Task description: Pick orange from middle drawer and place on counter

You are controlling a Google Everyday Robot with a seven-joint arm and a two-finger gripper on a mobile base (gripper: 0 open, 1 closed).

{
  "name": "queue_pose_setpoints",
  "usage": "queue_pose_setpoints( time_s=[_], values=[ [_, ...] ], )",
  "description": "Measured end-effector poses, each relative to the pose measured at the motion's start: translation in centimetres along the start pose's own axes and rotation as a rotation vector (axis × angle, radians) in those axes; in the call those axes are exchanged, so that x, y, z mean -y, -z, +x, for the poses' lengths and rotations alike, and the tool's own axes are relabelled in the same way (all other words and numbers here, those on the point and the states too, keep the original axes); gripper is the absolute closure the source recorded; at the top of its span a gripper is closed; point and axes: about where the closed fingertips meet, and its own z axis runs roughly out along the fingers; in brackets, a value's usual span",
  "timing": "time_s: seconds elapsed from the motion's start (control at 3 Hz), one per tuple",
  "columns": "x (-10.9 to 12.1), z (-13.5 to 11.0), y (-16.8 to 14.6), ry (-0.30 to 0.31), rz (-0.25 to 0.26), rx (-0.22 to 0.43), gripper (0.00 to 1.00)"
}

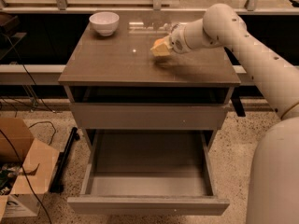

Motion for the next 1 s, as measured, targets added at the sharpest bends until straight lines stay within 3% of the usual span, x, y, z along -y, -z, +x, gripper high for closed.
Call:
queue_pose_setpoints(
  time_s=[0.33, 0.67, 1.0],
  values=[
    [2.1, 1.45, 0.69, -0.057, 0.043, -0.015, 0.28],
    [3.0, 2.13, 1.5, -0.074, 0.069, -0.039, 0.05],
    [2.9, 2.17, 1.32, -0.075, 0.066, -0.04, 0.0]
  ],
)
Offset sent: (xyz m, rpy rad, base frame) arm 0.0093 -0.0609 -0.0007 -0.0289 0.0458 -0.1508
